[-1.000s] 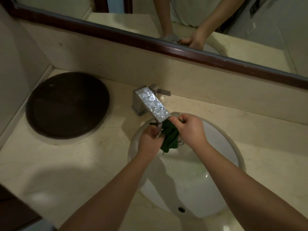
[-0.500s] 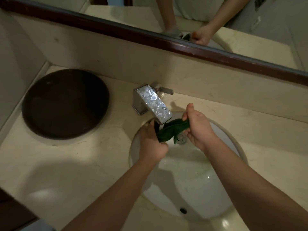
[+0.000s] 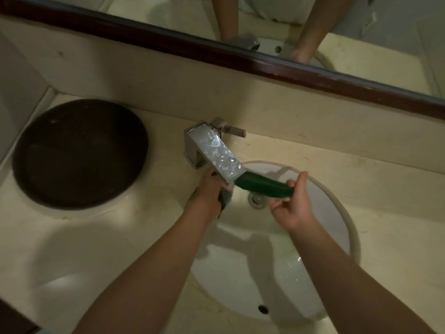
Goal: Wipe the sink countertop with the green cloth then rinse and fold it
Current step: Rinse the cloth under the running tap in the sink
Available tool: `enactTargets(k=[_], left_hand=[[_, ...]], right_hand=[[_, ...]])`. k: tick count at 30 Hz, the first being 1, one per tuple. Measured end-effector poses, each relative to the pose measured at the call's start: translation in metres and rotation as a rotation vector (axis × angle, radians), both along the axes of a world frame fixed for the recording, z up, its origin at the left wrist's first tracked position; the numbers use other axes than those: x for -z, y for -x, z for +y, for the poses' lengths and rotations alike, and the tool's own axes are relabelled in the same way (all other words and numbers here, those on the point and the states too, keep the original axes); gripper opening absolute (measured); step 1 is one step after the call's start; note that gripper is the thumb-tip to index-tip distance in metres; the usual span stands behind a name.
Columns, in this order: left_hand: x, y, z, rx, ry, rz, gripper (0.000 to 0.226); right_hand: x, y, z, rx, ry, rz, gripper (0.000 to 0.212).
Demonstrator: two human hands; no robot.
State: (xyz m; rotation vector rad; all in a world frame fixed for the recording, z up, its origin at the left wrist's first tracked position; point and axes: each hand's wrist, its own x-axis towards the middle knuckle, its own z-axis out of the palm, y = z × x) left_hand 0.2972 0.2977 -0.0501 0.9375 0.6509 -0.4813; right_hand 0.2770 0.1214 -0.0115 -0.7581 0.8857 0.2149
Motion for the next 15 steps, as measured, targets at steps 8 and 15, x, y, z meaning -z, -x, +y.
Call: enactTargets(k=[8, 15], left_hand=[[-0.02, 0.007, -0.01, -0.258, 0.44, 0.025, 0.023], [0.009, -0.002, -0.012, -0.27, 0.259, -0.033, 0.023]], right_hand=[[0.032, 0.001, 0.06, -0.341, -0.108, 0.26, 0.063], [0.02, -0.008, 0.071, -0.311, 0.027, 0.123, 0.044]])
